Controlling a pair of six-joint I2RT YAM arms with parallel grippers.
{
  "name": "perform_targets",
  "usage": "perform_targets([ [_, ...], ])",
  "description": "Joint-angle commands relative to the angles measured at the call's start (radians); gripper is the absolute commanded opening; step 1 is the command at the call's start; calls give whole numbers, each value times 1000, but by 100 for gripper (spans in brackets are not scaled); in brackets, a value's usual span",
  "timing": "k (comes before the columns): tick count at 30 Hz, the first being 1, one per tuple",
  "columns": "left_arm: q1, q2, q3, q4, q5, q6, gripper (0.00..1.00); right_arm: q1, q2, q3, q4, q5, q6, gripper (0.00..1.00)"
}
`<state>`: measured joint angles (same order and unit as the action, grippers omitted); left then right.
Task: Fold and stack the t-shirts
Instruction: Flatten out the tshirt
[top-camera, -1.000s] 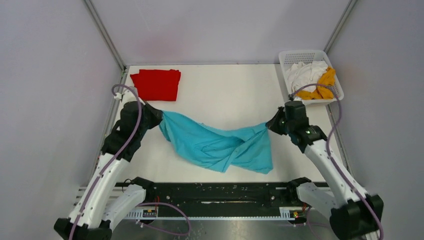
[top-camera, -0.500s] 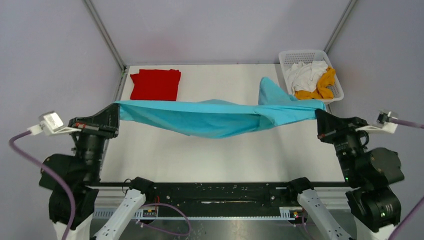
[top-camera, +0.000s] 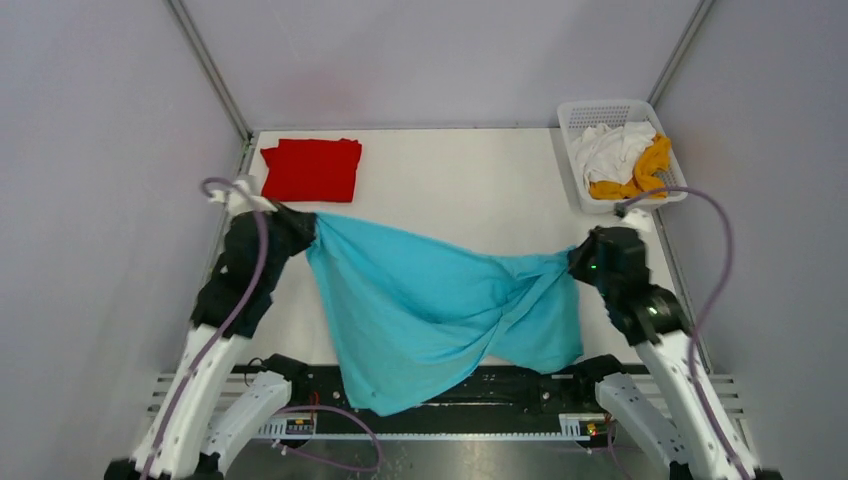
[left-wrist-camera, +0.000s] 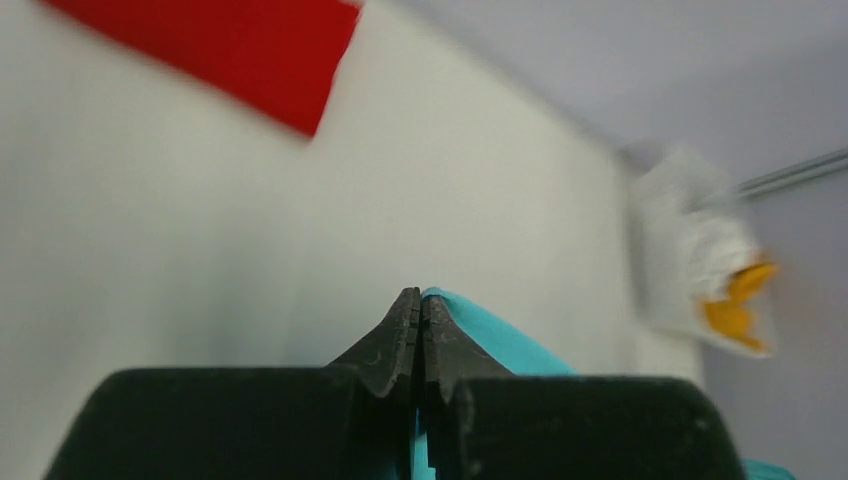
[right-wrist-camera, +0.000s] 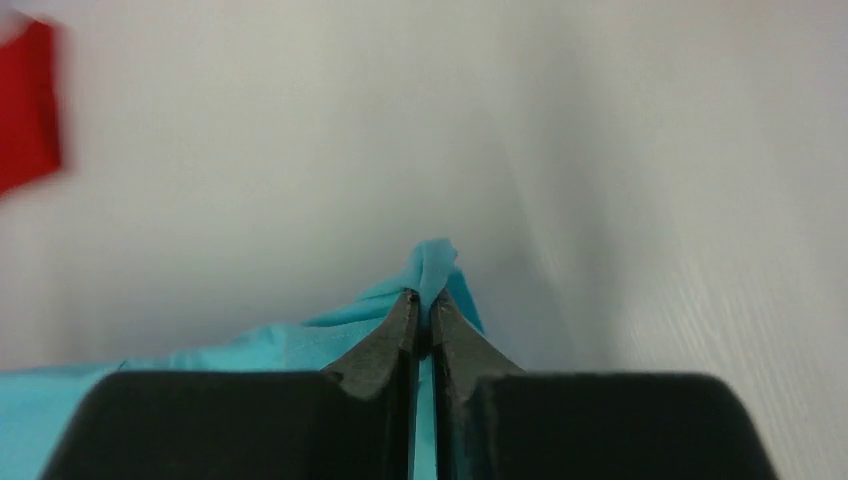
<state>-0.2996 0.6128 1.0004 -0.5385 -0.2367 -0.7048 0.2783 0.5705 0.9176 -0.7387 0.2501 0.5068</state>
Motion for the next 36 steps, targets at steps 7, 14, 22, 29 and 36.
perform_targets([
  [7, 8, 417, -173, 51, -54, -24, 0, -21, 431, -167, 164, -11, -73, 91],
  [14, 8, 469, -151, 89, -63, -11, 0, 238, 454, -109, 219, -117, -647, 99],
  [22, 10, 517, -117, 86, -37, 16, 0, 306, 598, -176, 319, -142, -1210, 99],
  [29, 10, 513, -126, 96, -23, 26, 0, 231, 745, -130, 274, -186, -1255, 100],
  [36, 13, 520, -120, 97, -27, 28, 0, 182, 903, -86, 388, -150, -1254, 96],
])
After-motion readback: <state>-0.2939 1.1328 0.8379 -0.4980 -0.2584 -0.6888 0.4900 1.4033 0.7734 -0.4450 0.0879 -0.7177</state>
